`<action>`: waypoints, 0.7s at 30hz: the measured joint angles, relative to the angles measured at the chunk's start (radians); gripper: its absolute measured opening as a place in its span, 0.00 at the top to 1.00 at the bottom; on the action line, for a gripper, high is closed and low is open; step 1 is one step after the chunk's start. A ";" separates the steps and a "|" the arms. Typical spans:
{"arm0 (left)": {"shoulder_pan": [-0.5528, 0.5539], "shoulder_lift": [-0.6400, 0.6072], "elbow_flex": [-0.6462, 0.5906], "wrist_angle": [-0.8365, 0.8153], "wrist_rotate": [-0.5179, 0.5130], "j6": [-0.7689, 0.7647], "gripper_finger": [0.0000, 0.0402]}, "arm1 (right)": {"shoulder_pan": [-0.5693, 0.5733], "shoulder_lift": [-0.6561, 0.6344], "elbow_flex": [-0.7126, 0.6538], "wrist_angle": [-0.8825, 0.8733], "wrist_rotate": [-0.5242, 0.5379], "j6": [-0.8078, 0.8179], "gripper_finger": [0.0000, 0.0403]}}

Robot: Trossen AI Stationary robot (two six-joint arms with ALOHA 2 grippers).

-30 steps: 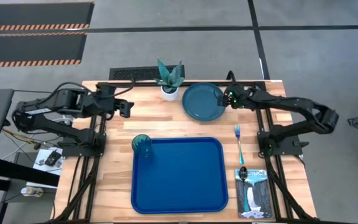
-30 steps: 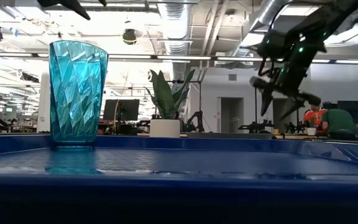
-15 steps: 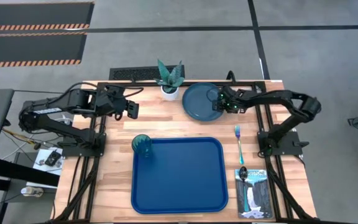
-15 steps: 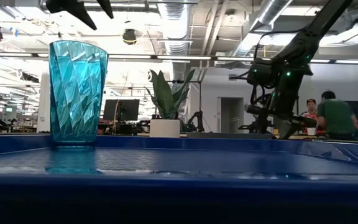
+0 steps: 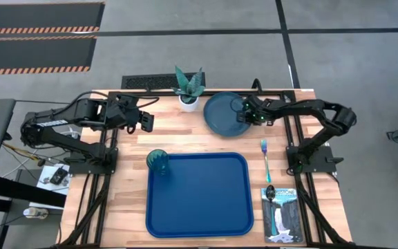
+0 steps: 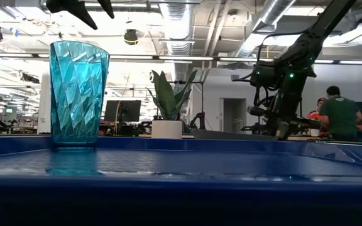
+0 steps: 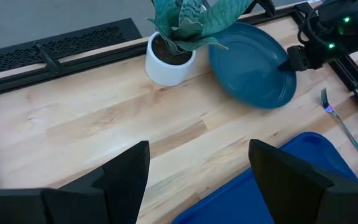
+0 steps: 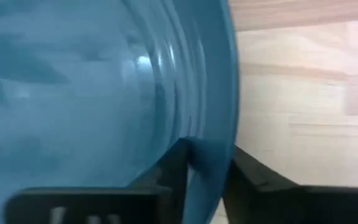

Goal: Pick and place plate/cup/fork/spoon on tray
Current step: Put the blue plate on the blue tray to the bottom of the blue cup

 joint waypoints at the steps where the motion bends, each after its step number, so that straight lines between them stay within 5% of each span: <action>1: 0.000 0.000 0.000 -0.001 0.000 0.000 0.35 | 0.000 0.000 0.000 0.007 -0.010 0.001 0.83; 7: 0.000 0.000 0.000 -0.008 0.009 0.022 0.35 | 0.003 0.000 0.000 0.065 -0.058 0.001 0.97; 21: 0.000 0.000 0.000 -0.046 0.009 0.037 0.35 | -0.019 -0.097 0.089 0.028 -0.058 0.006 0.98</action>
